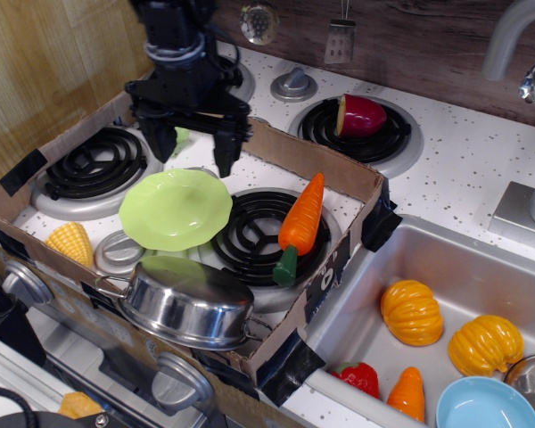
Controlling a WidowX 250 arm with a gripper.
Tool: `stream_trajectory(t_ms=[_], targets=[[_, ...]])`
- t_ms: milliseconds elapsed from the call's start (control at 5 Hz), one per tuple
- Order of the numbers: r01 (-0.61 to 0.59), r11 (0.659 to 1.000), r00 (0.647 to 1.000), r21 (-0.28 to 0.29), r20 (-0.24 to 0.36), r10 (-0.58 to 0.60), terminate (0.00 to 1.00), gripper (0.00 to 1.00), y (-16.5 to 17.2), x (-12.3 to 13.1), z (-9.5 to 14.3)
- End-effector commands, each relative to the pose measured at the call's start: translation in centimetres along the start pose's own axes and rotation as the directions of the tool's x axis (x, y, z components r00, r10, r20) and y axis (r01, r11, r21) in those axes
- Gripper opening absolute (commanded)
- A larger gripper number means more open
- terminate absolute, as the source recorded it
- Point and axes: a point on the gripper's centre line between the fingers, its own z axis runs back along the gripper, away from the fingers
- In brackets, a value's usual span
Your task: Put carrot on plate
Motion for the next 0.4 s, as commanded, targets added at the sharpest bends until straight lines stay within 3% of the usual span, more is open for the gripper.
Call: stream_trajectory(t_ms=[0,200], targets=[[-0.124,0.992,0.990,0.009,0.065,0.123,0.00,1.00,-4.6,-0.5,0.2],[-0.159,0.987,0.985,0.014,0.073,0.158,0.00,1.00,-5.8,-1.1,1.0]])
